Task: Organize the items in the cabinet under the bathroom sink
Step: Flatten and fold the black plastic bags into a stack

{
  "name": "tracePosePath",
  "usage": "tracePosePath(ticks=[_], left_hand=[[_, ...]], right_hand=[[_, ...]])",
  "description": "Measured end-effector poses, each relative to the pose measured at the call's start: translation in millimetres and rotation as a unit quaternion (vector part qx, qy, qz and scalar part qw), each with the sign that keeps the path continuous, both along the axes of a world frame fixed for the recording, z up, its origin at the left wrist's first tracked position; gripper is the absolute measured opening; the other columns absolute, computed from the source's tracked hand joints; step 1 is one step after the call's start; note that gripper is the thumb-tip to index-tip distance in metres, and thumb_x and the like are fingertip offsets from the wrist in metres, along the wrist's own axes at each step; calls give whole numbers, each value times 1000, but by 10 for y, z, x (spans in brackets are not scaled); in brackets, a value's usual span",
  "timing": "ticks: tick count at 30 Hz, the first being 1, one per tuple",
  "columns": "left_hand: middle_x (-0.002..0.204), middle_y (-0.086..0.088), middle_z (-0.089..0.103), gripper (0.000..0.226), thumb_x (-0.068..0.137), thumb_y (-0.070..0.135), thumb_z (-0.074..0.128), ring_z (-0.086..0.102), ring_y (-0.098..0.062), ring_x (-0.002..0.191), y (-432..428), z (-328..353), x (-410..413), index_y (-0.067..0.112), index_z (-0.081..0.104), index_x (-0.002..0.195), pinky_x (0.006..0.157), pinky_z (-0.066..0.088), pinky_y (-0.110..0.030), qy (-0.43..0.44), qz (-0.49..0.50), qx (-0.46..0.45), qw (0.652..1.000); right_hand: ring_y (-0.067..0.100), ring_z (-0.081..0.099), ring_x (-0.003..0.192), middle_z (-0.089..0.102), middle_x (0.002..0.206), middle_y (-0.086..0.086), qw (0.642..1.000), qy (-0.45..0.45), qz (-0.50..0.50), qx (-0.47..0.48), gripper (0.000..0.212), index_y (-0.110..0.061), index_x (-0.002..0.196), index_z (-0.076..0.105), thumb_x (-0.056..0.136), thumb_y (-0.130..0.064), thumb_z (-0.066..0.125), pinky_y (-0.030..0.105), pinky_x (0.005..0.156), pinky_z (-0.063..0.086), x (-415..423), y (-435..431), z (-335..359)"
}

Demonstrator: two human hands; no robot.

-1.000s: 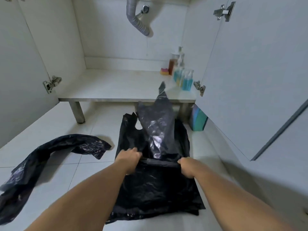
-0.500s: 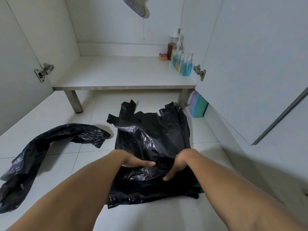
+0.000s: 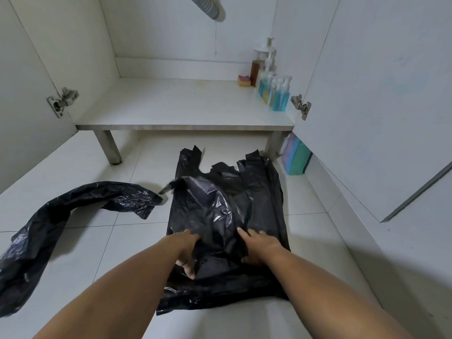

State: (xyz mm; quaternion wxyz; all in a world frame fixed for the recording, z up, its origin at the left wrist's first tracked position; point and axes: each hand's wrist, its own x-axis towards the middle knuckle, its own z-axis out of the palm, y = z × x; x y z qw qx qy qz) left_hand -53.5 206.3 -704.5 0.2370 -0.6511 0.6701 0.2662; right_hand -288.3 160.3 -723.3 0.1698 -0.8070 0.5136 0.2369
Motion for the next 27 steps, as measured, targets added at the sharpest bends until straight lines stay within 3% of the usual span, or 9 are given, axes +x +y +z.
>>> tracePosePath(ticks=[3, 6, 10, 13, 16, 19, 22, 24, 27], left_hand=[[157, -5, 24, 126, 59, 52, 92, 27, -32, 145, -47, -15, 12, 22, 19, 158, 115, 36, -49, 2, -10, -9, 1000], [155, -5, 26, 127, 56, 55, 92, 26, -31, 144, -101, -65, -11, 22, 22, 156, 113, 37, -52, 7, -16, -21, 1000], [157, -6, 19, 133, 53, 57, 92, 21, -34, 145, -130, -157, -17, 21, 17, 157, 112, 38, -55, -13, -20, -39, 999], [163, -8, 11, 136, 56, 56, 91, 13, -35, 149, -160, -193, -9, 20, 10, 159, 115, 34, -55, -6, -9, -42, 999], [167, -10, -4, 134, 64, 53, 89, 5, -37, 152, -177, -173, -3, 18, 2, 160, 120, 25, -53, 8, 9, -50, 999], [164, -9, 7, 121, 65, 64, 80, 15, -33, 148, -156, -92, -3, 22, 15, 158, 117, 28, -54, -19, -20, -118, 993], [149, -5, 28, 115, 59, 81, 69, 27, -27, 138, -125, -28, 16, 26, 31, 152, 112, 34, -51, -28, -51, -145, 988], [148, -4, 31, 125, 50, 81, 76, 29, -29, 140, -71, -16, 3, 27, 29, 153, 111, 37, -52, 2, -24, -75, 997], [148, -3, 30, 136, 44, 71, 87, 30, -30, 140, 34, -44, -27, 27, 22, 156, 110, 40, -53, -9, -35, -32, 999]], right_hand=[[38, 30, 144, 5, 166, 7, 997, 21, -76, 6, 103, -13, 159, 5, 87, -61, 61, 47, 114, 33, -17, -96, -22], [37, 37, 140, 10, 163, 15, 993, 13, -117, -11, 109, -12, 158, 9, 81, -67, 64, 46, 110, 37, 43, -156, -13], [35, 33, 136, 27, 151, 11, 995, -13, -45, -92, 101, -21, 154, 22, 77, -68, 68, 51, 105, 38, 68, -169, -41], [34, 16, 148, 10, 164, 6, 998, -33, -46, -30, 100, -26, 159, 7, 85, -64, 61, 54, 114, 29, 53, -206, -116], [32, 7, 152, -2, 167, 2, 996, -62, -64, -31, 98, -27, 159, -4, 90, -61, 56, 57, 119, 20, 32, -232, -166], [32, 19, 148, 16, 161, 6, 990, -96, -32, -93, 93, -24, 158, 12, 87, -65, 57, 60, 116, 21, 31, -221, -67], [27, 42, 129, 41, 135, 5, 989, -109, 27, -92, 72, -21, 135, 46, 83, -69, 59, 47, 100, 44, 59, -163, 47], [27, 50, 123, 48, 128, 5, 994, -87, 55, -38, 74, -20, 125, 49, 76, -73, 65, 42, 93, 46, 61, -65, 42], [27, 42, 129, 42, 137, 5, 995, -56, 83, -15, 97, -18, 136, 41, 64, -74, 74, 45, 98, 45, 6, 67, -13]])
